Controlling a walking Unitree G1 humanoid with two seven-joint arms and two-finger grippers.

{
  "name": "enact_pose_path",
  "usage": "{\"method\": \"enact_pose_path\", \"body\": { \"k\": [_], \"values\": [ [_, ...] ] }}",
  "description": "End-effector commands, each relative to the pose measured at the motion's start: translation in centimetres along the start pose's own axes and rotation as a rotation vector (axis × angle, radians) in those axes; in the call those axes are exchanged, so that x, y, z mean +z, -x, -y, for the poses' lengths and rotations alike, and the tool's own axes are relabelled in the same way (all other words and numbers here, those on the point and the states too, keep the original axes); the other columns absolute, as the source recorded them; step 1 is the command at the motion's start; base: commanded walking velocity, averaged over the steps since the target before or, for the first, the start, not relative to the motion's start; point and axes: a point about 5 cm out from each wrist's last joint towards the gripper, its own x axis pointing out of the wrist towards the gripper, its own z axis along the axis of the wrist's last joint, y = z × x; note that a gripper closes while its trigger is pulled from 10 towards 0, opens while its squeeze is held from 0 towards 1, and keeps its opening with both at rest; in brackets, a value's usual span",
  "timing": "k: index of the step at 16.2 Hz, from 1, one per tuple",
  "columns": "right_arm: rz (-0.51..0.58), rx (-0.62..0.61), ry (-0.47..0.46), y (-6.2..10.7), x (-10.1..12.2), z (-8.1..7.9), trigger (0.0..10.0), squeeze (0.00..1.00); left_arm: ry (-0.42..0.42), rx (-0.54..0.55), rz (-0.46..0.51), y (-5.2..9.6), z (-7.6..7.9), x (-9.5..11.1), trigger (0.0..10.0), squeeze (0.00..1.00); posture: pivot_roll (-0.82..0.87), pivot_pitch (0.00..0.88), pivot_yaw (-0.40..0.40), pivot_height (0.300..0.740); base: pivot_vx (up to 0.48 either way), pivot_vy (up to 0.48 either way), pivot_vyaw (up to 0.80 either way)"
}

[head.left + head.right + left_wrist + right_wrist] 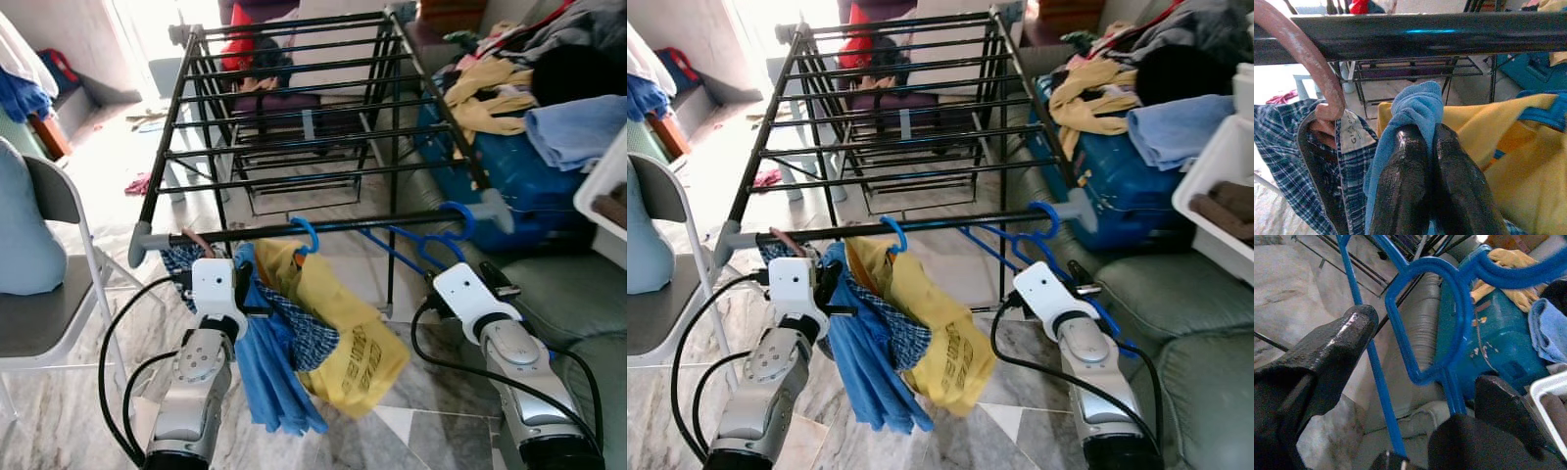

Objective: Hang hanger

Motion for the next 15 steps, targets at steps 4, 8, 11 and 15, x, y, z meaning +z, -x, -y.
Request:
{"method": "enact_pose_path", "body": {
  "k": [4, 8, 11, 15],
  "values": [
    [0.015, 0.003, 0.032, -0.1, 0.4, -0.3, 10.0, 0.0, 0.004, 0.001, 0.022, -0.2, -0.1, 0.7, 10.0, 0.0, -0.16, 0.0, 0.064, 0.74, 0.294, 0.0, 0.0],
    [0.006, 0.016, 0.038, -0.1, 0.2, -0.4, 10.0, 0.0, 0.009, 0.011, 0.015, -0.3, -0.1, 0.6, 10.0, 0.0, -0.16, 0.0, 0.059, 0.74, 0.063, 0.0, 0.0],
    [-0.007, 0.035, 0.039, -0.1, 0.0, -0.4, 10.0, 0.0, 0.007, 0.021, 0.01, -0.3, -0.1, 0.5, 10.0, 0.0, -0.16, 0.0, 0.059, 0.74, 0.0, 0.0, 0.0],
    [-0.09, 0.149, 0.07, 0.0, -1.2, -0.2, 10.0, 0.0, 0.01, 0.027, 0.001, -0.4, -0.1, 0.3, 10.0, 0.0, -0.16, 0.0, 0.055, 0.74, 0.0, 0.0, 0.0]
  ]
}}
